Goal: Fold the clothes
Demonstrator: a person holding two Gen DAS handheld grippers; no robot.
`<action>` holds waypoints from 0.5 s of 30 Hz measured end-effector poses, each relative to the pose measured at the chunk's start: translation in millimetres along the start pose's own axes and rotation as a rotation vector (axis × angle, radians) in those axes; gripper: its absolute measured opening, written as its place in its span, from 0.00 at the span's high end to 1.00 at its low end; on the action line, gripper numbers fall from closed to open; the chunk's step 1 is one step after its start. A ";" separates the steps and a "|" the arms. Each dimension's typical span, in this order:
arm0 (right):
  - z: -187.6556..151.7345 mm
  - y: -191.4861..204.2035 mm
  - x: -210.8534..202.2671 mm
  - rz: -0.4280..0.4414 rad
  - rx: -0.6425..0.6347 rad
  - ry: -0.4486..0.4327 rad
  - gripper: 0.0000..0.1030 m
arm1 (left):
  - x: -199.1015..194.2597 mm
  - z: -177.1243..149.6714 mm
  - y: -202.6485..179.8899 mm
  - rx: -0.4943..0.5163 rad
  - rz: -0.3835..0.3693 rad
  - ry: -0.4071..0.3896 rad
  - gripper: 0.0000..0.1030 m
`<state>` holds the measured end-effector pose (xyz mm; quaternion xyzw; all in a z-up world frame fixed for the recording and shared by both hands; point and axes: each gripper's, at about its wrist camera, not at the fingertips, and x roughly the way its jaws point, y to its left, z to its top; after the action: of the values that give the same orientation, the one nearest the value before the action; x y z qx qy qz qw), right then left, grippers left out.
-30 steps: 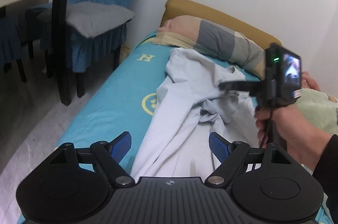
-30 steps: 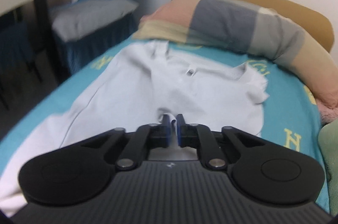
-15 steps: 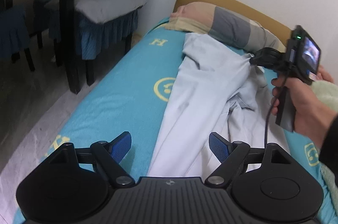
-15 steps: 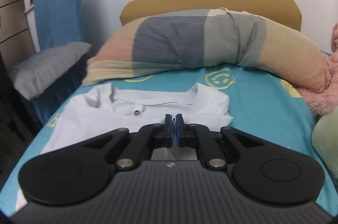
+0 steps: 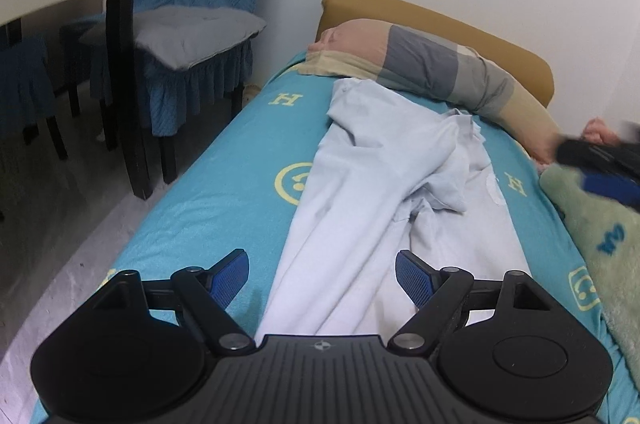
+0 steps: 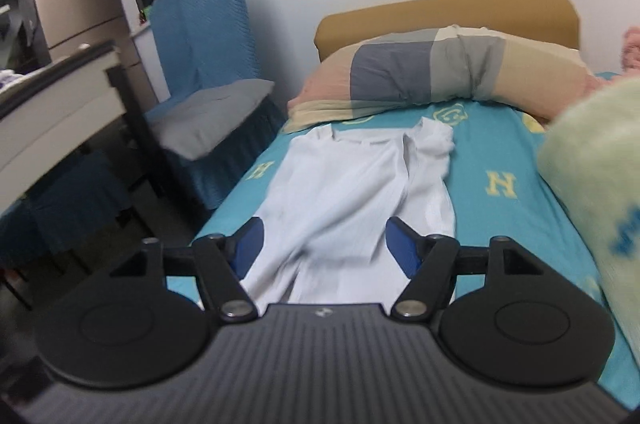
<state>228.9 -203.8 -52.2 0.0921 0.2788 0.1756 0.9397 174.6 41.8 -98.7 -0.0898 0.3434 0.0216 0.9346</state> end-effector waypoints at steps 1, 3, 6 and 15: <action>-9.0 4.6 -19.2 -0.001 0.002 0.002 0.33 | -2.9 -0.9 -2.8 0.011 0.000 -0.002 0.20; -26.9 12.7 -56.2 -0.009 0.006 0.008 0.33 | -9.7 -2.8 -8.4 0.031 -0.003 -0.006 0.20; -51.7 21.6 -100.2 -0.017 0.029 0.014 0.32 | -22.7 -5.9 -15.9 0.049 -0.013 -0.003 0.20; -88.3 29.2 -153.1 -0.038 0.037 -0.013 0.32 | -58.8 -26.7 -37.7 0.144 -0.026 0.001 0.20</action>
<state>51.8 -228.6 -42.1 0.1052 0.2775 0.1518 0.9428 116.6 1.2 -74.9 -0.0268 0.3433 -0.0155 0.9387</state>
